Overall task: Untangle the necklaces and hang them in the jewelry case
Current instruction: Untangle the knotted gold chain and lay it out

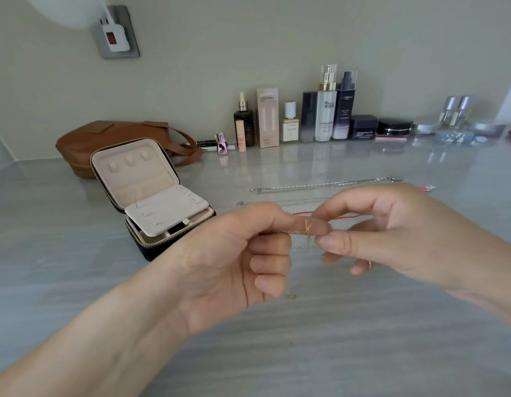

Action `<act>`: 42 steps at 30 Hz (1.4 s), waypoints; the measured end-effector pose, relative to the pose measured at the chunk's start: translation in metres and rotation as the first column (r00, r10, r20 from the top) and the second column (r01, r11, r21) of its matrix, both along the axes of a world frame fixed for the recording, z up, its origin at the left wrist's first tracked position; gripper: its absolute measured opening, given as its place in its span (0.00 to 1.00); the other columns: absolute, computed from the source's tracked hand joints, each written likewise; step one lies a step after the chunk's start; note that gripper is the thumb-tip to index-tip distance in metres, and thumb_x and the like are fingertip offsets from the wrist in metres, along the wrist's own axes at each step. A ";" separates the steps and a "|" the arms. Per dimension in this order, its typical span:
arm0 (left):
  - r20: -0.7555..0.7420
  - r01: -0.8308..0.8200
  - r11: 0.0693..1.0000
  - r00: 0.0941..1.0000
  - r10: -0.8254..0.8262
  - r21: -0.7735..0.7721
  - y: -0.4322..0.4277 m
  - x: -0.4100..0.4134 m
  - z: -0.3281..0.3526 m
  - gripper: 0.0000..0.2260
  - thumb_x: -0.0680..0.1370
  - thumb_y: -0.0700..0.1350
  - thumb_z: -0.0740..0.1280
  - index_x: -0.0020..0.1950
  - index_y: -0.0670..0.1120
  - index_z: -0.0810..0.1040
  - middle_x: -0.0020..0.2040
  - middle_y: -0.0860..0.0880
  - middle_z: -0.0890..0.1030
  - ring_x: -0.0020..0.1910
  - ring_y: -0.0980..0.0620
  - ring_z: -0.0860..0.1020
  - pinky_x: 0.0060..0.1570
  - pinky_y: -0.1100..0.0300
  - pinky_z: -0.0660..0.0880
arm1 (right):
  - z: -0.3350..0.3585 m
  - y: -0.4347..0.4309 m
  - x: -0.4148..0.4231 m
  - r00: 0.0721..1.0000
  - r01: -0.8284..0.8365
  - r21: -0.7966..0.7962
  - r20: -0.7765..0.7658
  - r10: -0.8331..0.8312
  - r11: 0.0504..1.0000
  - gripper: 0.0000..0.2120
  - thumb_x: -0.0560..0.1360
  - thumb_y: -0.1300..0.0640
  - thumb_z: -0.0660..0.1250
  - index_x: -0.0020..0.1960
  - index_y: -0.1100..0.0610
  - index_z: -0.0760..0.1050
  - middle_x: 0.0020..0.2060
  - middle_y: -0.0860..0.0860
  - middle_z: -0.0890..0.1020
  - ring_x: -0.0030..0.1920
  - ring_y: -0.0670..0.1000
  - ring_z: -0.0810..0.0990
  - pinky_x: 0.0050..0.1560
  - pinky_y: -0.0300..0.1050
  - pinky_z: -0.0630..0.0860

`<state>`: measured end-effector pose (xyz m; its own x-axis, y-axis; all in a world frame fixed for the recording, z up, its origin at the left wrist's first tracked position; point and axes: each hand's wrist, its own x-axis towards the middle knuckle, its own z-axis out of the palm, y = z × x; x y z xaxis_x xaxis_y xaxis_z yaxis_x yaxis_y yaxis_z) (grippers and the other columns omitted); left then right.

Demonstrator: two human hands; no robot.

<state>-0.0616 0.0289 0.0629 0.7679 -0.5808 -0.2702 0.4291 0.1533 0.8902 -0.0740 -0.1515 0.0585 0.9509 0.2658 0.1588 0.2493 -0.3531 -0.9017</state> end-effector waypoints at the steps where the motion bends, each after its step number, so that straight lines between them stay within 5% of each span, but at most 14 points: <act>1: -0.007 0.004 1.000 1.000 -0.004 0.011 0.000 0.000 0.000 0.14 0.64 0.42 0.67 0.48 0.41 0.80 0.27 0.53 0.56 0.23 0.56 0.57 0.21 0.66 0.56 | 0.000 0.001 0.000 0.999 0.002 -0.026 0.033 -0.001 1.000 0.07 0.61 0.50 0.72 0.39 0.45 0.81 0.37 0.43 0.84 0.35 0.44 0.83 0.29 0.36 0.76; 4: -0.014 0.011 1.000 1.000 -0.011 0.019 -0.001 0.000 -0.001 0.14 0.64 0.40 0.69 0.48 0.42 0.78 0.26 0.53 0.57 0.22 0.57 0.57 0.20 0.67 0.56 | -0.001 0.001 0.002 0.996 0.021 -0.081 0.084 -0.014 0.996 0.14 0.55 0.40 0.70 0.39 0.43 0.81 0.39 0.51 0.85 0.35 0.46 0.83 0.28 0.38 0.74; 8: 0.071 -0.047 0.997 0.997 0.043 0.059 -0.002 -0.001 -0.003 0.08 0.63 0.43 0.69 0.40 0.43 0.83 0.26 0.54 0.55 0.22 0.58 0.55 0.19 0.68 0.55 | -0.004 -0.004 0.003 0.987 0.109 -0.194 0.135 -0.084 0.975 0.10 0.61 0.41 0.71 0.40 0.44 0.80 0.44 0.62 0.82 0.41 0.64 0.80 0.39 0.57 0.76; 10: 0.122 -0.081 0.991 0.990 0.067 0.108 -0.004 -0.001 -0.005 0.08 0.63 0.44 0.69 0.36 0.43 0.84 0.26 0.53 0.55 0.22 0.57 0.55 0.19 0.68 0.55 | -0.001 -0.007 0.001 0.984 0.123 -0.234 0.151 -0.089 0.964 0.06 0.62 0.43 0.73 0.37 0.43 0.81 0.44 0.53 0.83 0.41 0.59 0.80 0.42 0.52 0.75; 12: 0.158 -0.127 0.979 0.982 0.102 0.160 -0.006 0.001 -0.010 0.07 0.64 0.44 0.69 0.36 0.42 0.84 0.26 0.53 0.55 0.22 0.57 0.54 0.20 0.68 0.54 | 0.001 -0.008 -0.002 0.982 0.143 -0.281 0.157 -0.102 0.949 0.02 0.61 0.44 0.73 0.33 0.40 0.81 0.47 0.38 0.79 0.42 0.39 0.78 0.41 0.41 0.71; 14: 0.163 -0.164 0.970 0.977 0.135 0.178 -0.007 0.004 -0.012 0.06 0.65 0.43 0.70 0.37 0.42 0.84 0.26 0.52 0.54 0.23 0.56 0.54 0.21 0.67 0.53 | 0.001 -0.007 -0.003 0.979 0.171 -0.303 0.159 -0.128 0.937 0.03 0.58 0.45 0.71 0.32 0.39 0.81 0.51 0.32 0.74 0.49 0.29 0.72 0.46 0.30 0.63; 16: 0.146 -0.178 0.969 0.977 0.154 0.173 -0.007 0.005 -0.013 0.06 0.66 0.43 0.70 0.37 0.42 0.84 0.26 0.52 0.55 0.23 0.56 0.54 0.21 0.67 0.53 | -0.001 -0.007 -0.001 0.978 0.185 -0.214 0.134 -0.159 0.959 0.01 0.60 0.48 0.72 0.32 0.43 0.81 0.50 0.33 0.76 0.50 0.32 0.73 0.51 0.30 0.64; 20: 0.108 -0.169 0.973 0.982 0.153 0.157 -0.008 0.007 -0.014 0.06 0.63 0.44 0.70 0.35 0.43 0.84 0.24 0.52 0.61 0.22 0.56 0.57 0.21 0.67 0.57 | -0.001 -0.004 0.005 0.993 0.119 -0.025 0.005 -0.119 0.993 0.06 0.62 0.51 0.66 0.33 0.51 0.80 0.41 0.47 0.84 0.50 0.46 0.80 0.61 0.49 0.69; 24: 0.110 -0.172 0.969 0.982 0.154 0.177 -0.008 0.008 -0.016 0.07 0.61 0.45 0.69 0.34 0.45 0.84 0.27 0.52 0.74 0.22 0.57 0.65 0.21 0.67 0.64 | 0.005 -0.004 0.005 0.998 0.056 0.137 -0.032 -0.052 0.989 0.07 0.63 0.56 0.61 0.30 0.53 0.77 0.23 0.51 0.75 0.34 0.48 0.80 0.45 0.39 0.70; 29: 0.123 -0.186 0.966 0.978 0.166 0.179 -0.008 0.008 -0.017 0.08 0.69 0.43 0.68 0.32 0.45 0.84 0.29 0.52 0.78 0.23 0.57 0.67 0.23 0.66 0.64 | 0.010 -0.009 0.007 0.995 0.087 0.147 -0.062 -0.079 0.985 0.05 0.63 0.56 0.64 0.31 0.53 0.77 0.19 0.46 0.62 0.22 0.46 0.62 0.38 0.40 0.74; 33: 0.172 -0.208 0.969 0.968 0.184 0.133 -0.008 0.005 -0.015 0.06 0.60 0.46 0.69 0.33 0.46 0.84 0.29 0.52 0.76 0.23 0.58 0.66 0.23 0.66 0.63 | 0.014 -0.014 0.005 0.996 0.092 0.127 -0.019 -0.090 0.988 0.05 0.61 0.55 0.68 0.30 0.57 0.78 0.20 0.47 0.60 0.20 0.44 0.56 0.19 0.34 0.58; 39: 0.229 -0.294 0.953 0.935 0.271 0.071 -0.010 0.004 -0.015 0.05 0.66 0.43 0.69 0.35 0.44 0.85 0.27 0.51 0.73 0.23 0.57 0.65 0.22 0.66 0.63 | 0.013 -0.023 0.005 0.993 0.109 0.075 0.041 -0.112 0.991 0.13 0.59 0.51 0.76 0.30 0.59 0.78 0.21 0.50 0.64 0.18 0.45 0.56 0.21 0.30 0.56; 42: 0.271 -0.359 0.932 0.903 0.333 0.052 -0.011 0.004 -0.013 0.05 0.65 0.43 0.70 0.35 0.43 0.85 0.27 0.51 0.73 0.23 0.57 0.65 0.22 0.65 0.63 | 0.013 -0.028 0.003 0.984 0.125 0.043 0.126 -0.129 0.991 0.22 0.53 0.39 0.75 0.32 0.58 0.79 0.20 0.49 0.62 0.20 0.46 0.56 0.22 0.31 0.57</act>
<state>-0.0575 0.0175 0.0495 0.9656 -0.2467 -0.0823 0.1236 0.1570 0.9798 -0.0709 -0.1794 0.0719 0.9478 0.1365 0.2883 0.3185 -0.3580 -0.8777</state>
